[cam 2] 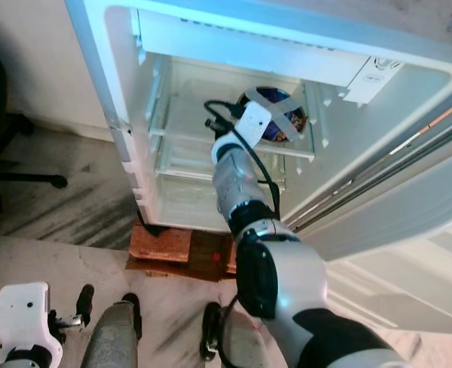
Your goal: Restocking fridge
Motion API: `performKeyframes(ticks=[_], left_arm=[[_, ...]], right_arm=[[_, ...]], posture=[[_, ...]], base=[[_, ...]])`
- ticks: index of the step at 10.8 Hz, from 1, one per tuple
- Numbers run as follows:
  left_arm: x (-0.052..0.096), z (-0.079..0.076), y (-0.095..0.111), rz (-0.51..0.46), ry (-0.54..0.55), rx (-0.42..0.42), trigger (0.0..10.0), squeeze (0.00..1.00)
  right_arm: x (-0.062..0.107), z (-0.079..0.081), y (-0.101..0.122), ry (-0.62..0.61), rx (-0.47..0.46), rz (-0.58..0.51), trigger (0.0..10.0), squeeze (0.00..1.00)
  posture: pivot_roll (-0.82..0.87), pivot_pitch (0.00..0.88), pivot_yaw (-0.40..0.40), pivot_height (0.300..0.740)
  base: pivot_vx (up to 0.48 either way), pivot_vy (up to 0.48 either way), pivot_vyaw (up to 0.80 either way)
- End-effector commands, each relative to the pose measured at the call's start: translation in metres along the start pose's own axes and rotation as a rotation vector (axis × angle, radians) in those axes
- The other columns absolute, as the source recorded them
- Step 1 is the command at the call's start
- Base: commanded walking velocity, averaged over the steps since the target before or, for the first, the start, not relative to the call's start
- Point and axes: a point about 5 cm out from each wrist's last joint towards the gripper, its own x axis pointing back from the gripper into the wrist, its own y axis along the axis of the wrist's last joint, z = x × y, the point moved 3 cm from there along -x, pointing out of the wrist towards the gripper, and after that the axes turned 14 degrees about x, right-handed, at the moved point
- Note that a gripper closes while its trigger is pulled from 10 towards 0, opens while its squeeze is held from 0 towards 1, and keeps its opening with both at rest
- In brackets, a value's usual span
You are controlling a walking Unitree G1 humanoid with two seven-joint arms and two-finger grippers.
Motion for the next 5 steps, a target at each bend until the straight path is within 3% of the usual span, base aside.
performKeyframes(ticks=[1,4,5], left_arm=[[0.005,0.001,-0.002,0.016,0.011,-0.005,10.0,0.00],[0.011,0.000,-0.002,0.017,0.031,0.008,10.0,0.00],[0.014,0.000,-0.002,0.018,0.035,0.013,10.0,0.00]], right_arm=[[0.003,0.010,-0.014,-0.012,-0.041,0.052,10.0,0.00],[0.005,0.023,-0.018,-0.026,-0.145,0.095,10.0,0.00],[0.006,0.030,-0.018,-0.009,-0.158,0.094,10.0,0.81]], posture=[[0.38,0.328,-0.175,0.740],[0.40,0.351,-0.197,0.740],[0.40,0.358,-0.203,0.740]], base=[[0.000,0.000,0.00],[0.000,0.000,0.00],[0.000,0.000,0.00]])
